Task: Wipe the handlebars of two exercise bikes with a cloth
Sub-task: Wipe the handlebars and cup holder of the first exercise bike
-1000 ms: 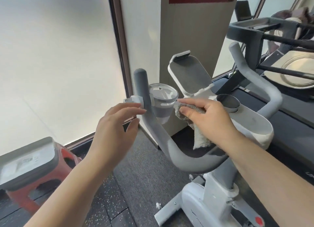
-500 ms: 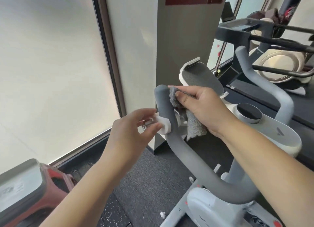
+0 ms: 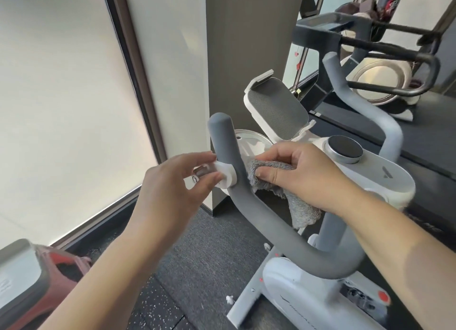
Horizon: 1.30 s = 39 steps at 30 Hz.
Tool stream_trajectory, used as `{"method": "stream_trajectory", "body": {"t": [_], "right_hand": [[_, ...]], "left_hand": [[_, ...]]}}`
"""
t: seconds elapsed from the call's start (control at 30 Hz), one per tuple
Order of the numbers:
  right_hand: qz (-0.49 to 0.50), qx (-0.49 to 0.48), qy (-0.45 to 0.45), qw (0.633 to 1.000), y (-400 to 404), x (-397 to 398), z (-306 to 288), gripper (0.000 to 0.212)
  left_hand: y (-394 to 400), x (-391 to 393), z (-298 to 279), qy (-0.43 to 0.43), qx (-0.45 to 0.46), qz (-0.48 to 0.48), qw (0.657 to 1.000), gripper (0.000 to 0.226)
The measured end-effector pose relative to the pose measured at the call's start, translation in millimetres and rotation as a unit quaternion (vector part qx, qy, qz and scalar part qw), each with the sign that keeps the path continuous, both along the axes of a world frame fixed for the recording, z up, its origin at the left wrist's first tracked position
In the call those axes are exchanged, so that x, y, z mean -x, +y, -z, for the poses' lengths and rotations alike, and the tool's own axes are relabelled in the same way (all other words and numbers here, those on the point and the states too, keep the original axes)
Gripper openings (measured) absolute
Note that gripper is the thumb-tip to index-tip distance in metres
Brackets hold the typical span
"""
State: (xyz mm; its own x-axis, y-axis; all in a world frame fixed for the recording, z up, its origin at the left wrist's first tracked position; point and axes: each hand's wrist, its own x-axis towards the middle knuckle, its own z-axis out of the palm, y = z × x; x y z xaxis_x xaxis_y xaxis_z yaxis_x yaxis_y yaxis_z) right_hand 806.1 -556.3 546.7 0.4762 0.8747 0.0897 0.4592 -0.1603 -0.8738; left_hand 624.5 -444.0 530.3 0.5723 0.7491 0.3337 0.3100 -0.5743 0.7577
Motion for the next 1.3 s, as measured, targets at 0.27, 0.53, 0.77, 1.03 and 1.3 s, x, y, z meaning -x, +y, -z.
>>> {"method": "stream_trajectory", "body": {"t": [0.27,0.53,0.77,1.03,1.3], "right_hand": [[-0.033,0.027,0.032,0.999,-7.3,-2.3,18.4,0.016],[-0.08,0.051,0.042,0.995,-11.1,-7.8,18.2,0.011],[-0.116,0.066,0.071,0.988,-25.1,-12.7,19.9,0.01],[-0.159,0.107,0.062,0.98,-41.6,-25.2,22.3,0.007],[-0.221,0.166,-0.037,0.96,-57.0,-40.7,15.8,0.008]], "left_hand": [[-9.9,-0.7,4.7,-0.043,-0.025,-0.014,0.999,0.028],[-22.8,3.1,4.9,-0.058,-0.134,-0.015,0.989,0.02],[-34.2,-0.3,8.9,-0.013,-0.22,0.023,0.975,0.024],[-50.6,-11.5,15.4,0.097,-0.28,0.04,0.954,0.036],[-58.1,-14.8,19.7,0.138,-0.276,0.021,0.951,0.032]]}}
